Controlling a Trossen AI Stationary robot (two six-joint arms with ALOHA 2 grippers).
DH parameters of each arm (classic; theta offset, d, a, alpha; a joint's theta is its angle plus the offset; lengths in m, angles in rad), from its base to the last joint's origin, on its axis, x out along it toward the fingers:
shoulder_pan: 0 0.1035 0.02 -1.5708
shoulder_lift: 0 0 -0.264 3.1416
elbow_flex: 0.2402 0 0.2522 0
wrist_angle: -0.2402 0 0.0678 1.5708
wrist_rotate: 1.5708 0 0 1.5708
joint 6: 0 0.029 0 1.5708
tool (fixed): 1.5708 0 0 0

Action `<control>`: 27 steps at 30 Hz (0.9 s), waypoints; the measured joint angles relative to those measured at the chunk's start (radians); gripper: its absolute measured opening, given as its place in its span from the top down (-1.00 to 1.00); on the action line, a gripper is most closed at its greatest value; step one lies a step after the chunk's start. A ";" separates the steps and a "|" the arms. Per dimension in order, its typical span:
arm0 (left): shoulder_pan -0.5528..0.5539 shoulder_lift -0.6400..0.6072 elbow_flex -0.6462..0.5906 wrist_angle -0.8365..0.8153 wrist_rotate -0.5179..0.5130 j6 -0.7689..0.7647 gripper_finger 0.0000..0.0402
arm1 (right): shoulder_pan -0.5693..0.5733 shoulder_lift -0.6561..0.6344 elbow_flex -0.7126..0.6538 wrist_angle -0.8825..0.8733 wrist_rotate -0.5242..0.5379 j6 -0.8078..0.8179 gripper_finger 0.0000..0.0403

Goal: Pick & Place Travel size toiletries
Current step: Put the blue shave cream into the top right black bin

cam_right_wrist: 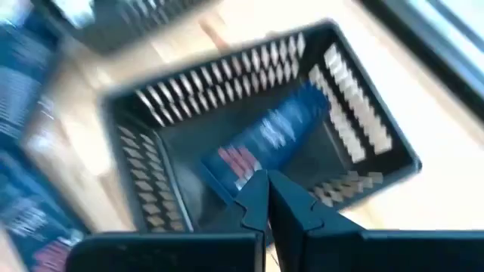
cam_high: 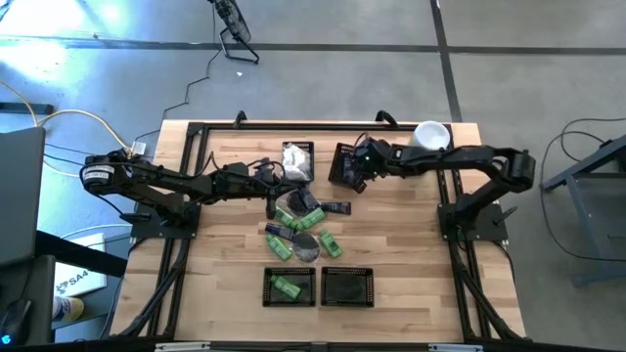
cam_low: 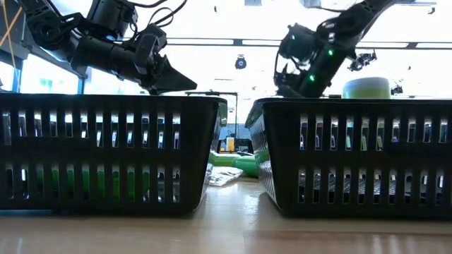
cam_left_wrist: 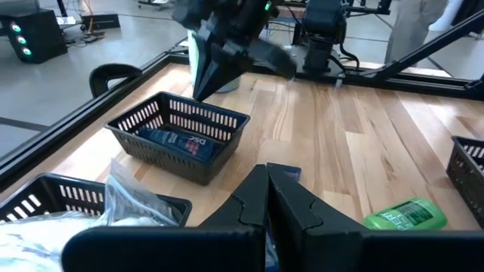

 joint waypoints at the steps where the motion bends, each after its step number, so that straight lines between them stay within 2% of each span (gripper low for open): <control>1: 0.000 0.000 0.000 0.000 -0.004 0.000 0.97 | 0.003 -0.001 0.015 -0.007 0.001 -0.006 0.99; 8: 0.000 0.000 0.000 -0.004 -0.015 0.000 0.97 | 0.000 0.000 0.119 -0.236 0.094 0.012 0.99; 11: 0.000 0.000 0.000 -0.005 -0.016 0.000 0.97 | -0.014 0.000 0.135 -0.298 0.095 0.022 0.99; 27: 0.000 0.000 0.000 -0.006 -0.024 0.000 0.97 | -0.134 0.131 0.135 -0.293 0.041 -0.024 0.99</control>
